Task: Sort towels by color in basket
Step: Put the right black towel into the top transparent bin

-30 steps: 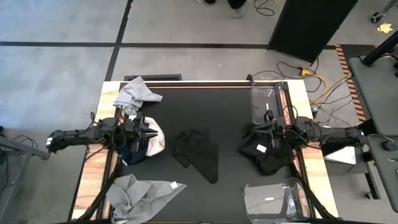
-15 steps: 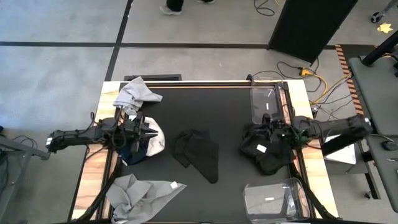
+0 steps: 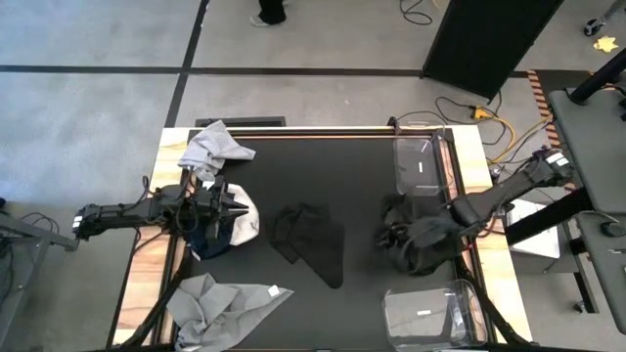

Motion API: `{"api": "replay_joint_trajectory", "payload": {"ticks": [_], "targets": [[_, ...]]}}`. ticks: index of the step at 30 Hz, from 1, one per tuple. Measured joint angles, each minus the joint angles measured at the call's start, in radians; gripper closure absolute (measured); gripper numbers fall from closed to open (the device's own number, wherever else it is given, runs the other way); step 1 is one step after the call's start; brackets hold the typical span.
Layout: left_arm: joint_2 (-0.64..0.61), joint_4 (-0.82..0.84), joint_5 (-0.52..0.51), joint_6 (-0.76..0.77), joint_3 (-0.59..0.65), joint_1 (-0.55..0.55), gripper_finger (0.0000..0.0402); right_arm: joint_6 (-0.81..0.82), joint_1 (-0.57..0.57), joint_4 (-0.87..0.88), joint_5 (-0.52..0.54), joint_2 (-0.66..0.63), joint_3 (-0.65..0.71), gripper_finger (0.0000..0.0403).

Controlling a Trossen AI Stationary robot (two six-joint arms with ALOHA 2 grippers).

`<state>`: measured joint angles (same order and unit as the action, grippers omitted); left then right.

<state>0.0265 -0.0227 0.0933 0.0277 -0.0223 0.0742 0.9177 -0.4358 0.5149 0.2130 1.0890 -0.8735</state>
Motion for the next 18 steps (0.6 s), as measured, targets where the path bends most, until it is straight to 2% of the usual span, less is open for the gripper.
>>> {"api": "replay_joint_trajectory", "payload": {"ticks": [3,6,13,18], "targets": [[0.001,0.000,0.000,0.000,0.000,0.000,0.0362,0.093,-0.001,0.228,-0.066,0.097,-0.130,0.0369],[0.001,0.000,0.000,0.000,0.000,0.000,0.0362,0.086,-0.001,0.415,-0.164,0.195,-0.229,0.0369],[0.002,0.000,0.000,0.000,0.000,0.000,0.0362,-0.150,0.002,0.526,-0.252,0.379,-0.322,0.0369],[0.002,0.000,0.000,0.000,0.000,0.000,0.0362,-0.211,0.001,0.696,-0.373,0.465,-0.387,0.0369]]}}
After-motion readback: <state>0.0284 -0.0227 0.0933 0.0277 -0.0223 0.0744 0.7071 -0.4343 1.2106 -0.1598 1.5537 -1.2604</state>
